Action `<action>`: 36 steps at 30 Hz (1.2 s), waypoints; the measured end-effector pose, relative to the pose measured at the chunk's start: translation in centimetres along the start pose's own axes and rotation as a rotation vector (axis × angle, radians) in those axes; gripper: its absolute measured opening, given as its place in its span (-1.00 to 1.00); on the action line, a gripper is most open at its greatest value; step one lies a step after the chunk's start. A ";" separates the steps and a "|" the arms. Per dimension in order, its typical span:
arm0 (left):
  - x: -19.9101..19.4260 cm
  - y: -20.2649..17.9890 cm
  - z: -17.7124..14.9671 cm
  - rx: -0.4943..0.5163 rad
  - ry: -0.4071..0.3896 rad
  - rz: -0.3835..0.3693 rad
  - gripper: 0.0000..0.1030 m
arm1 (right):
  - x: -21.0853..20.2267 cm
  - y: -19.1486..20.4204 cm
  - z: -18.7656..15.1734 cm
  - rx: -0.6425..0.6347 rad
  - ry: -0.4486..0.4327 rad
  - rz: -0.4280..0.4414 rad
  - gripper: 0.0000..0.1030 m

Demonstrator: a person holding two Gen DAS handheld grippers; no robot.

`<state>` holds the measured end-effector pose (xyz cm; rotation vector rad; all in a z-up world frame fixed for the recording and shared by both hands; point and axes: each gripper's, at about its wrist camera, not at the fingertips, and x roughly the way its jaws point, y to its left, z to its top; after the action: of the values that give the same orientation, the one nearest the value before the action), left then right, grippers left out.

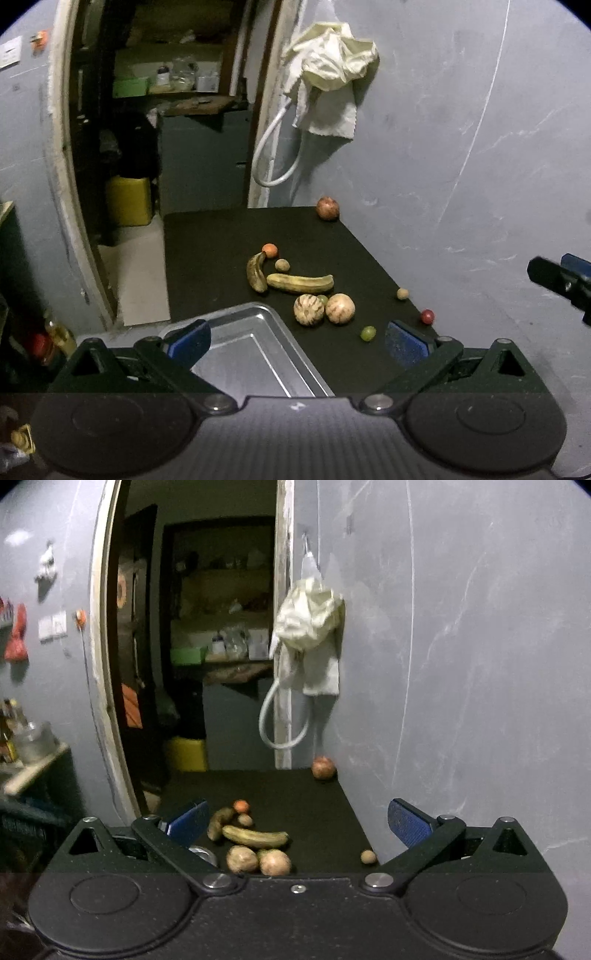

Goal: Organize fruits
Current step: 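Move both tools toward the fruits on the black table, then grasp the striped melon with the left tool while the right tool grasps a green grape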

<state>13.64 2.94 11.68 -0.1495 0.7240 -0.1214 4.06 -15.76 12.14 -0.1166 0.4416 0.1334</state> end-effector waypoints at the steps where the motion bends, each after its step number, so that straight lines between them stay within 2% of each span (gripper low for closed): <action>1: 1.4 0.1 0.5 0.010 0.012 -0.006 0.99 | 1.2 0.1 -0.5 -0.022 0.019 -0.003 0.99; 6: 7.6 0.4 1.6 0.039 0.074 -0.063 0.99 | 7.5 0.4 -4.4 -0.110 0.161 0.034 0.99; 12: 15.5 -0.5 2.0 0.141 0.161 -0.060 0.99 | 14.1 0.2 -7.8 -0.084 0.313 0.098 0.92; 15: 18.9 -1.1 1.5 0.187 0.212 -0.057 0.99 | 16.5 -0.1 -8.9 -0.062 0.342 0.114 0.87; 17: 21.1 -1.4 1.2 0.206 0.249 -0.050 0.99 | 18.0 -0.3 -9.6 -0.060 0.364 0.117 0.75; 23: 25.8 -1.4 0.7 0.237 0.311 -0.032 0.95 | 22.0 -0.7 -11.0 -0.063 0.391 0.130 0.55; 27: 27.9 -1.2 0.8 0.220 0.337 -0.030 0.90 | 23.5 -0.4 -11.2 -0.061 0.401 0.132 0.41; 32: 30.0 -1.4 0.9 0.243 0.357 -0.055 0.75 | 24.7 0.0 -11.5 -0.066 0.423 0.121 0.08; 36: 31.0 -1.6 0.8 0.280 0.360 -0.089 0.62 | 25.2 0.2 -11.9 -0.063 0.445 0.098 -0.02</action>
<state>37.09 -3.56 -7.63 0.1122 1.0502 -0.3385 21.60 -14.61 -9.43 -0.1876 0.8875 0.2189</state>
